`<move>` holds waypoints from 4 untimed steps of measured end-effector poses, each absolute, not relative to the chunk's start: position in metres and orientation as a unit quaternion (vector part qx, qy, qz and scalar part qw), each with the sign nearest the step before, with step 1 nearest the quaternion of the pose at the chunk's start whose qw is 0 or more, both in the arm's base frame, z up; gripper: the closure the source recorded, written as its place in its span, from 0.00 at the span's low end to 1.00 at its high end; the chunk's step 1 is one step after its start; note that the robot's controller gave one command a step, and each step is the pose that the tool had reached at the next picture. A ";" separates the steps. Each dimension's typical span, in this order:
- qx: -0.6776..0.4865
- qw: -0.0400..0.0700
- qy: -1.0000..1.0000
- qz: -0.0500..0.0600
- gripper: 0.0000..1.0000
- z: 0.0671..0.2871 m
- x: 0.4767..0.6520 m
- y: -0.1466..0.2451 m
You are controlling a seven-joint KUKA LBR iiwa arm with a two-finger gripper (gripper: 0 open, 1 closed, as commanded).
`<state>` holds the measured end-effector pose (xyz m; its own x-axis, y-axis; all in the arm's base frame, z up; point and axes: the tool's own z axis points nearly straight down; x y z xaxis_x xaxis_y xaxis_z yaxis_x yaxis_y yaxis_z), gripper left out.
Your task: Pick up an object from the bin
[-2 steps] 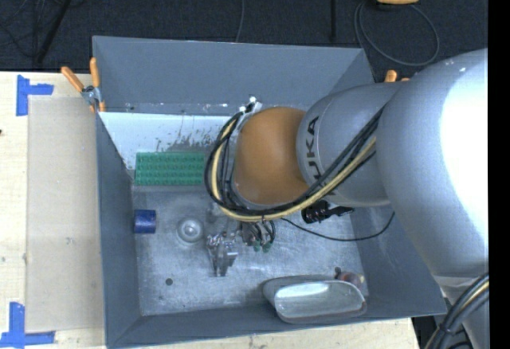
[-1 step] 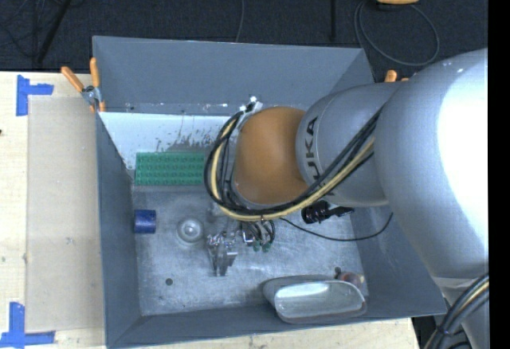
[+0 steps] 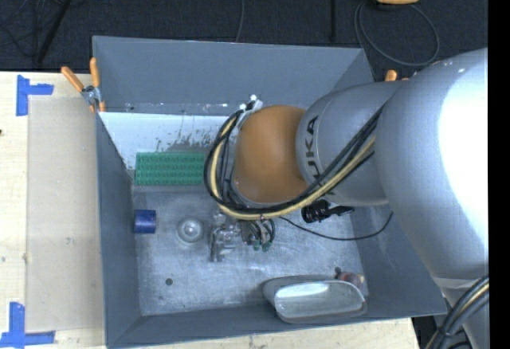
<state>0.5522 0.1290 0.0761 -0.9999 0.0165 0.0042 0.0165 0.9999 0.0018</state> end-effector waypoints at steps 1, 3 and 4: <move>-0.010 -0.003 -1.000 -0.001 1.00 0.142 0.554 0.129; -0.012 -0.001 -1.000 0.000 1.00 0.183 0.555 0.129; -0.013 0.000 -1.000 0.000 1.00 0.183 0.555 0.128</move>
Offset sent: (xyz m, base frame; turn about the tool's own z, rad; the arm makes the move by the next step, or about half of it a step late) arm 0.0000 0.0000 0.0627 0.0000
